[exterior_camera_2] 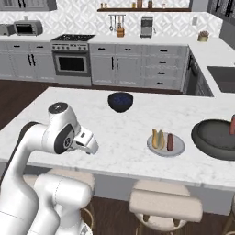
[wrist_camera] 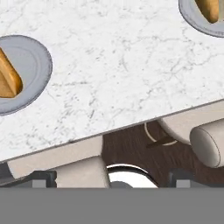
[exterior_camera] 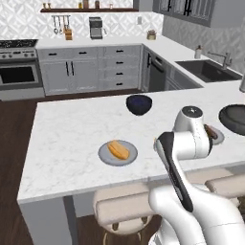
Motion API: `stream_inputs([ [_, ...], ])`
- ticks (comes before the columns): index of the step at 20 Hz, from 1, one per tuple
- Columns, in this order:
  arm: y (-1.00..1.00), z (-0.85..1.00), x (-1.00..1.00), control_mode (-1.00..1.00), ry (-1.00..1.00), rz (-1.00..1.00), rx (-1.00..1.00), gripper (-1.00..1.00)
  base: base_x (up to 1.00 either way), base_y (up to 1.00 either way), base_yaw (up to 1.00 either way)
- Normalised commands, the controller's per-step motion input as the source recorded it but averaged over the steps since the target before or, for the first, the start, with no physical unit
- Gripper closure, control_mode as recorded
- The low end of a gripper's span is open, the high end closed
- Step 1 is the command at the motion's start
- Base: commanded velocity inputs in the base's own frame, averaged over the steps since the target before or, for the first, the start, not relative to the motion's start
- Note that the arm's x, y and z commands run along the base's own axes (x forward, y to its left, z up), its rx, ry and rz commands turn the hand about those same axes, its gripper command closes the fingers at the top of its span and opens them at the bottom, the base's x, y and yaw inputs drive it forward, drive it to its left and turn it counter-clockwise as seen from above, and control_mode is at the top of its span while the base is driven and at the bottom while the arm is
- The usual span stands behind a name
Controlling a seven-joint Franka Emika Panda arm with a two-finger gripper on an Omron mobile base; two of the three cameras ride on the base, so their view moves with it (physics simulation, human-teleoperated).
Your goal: Place one bun and one sausage from the bowl on each plate.
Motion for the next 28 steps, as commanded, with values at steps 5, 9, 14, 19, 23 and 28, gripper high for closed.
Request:
stream_inputs([
  [5, 0.0, 0.0, 0.0, 1.0, 0.0, 0.0, 0.0, -1.0, -0.01, -1.0, -0.09],
  [9, 0.0, 0.0, 0.0, 1.0, 0.0, 0.0, 0.0, -1.0, 0.0, -1.0, -0.06],
  [14, 0.0, 0.0, 0.0, 1.0, 0.0, 0.0, 0.0, -1.0, 0.0, -1.0, -0.02],
  [19, 0.0, 0.0, 0.0, 1.0, 0.0, 0.0, 0.0, -1.0, 0.14, -0.89, 0.0],
  [23, 0.0, 0.0, 0.0, 1.0, 0.0, 0.0, 0.0, -1.0, 0.32, -0.4, 0.05],
  [28, 0.0, 0.0, 0.0, 1.0, 0.0, 0.0, 0.0, -1.0, 0.4, 0.0, 0.03],
])
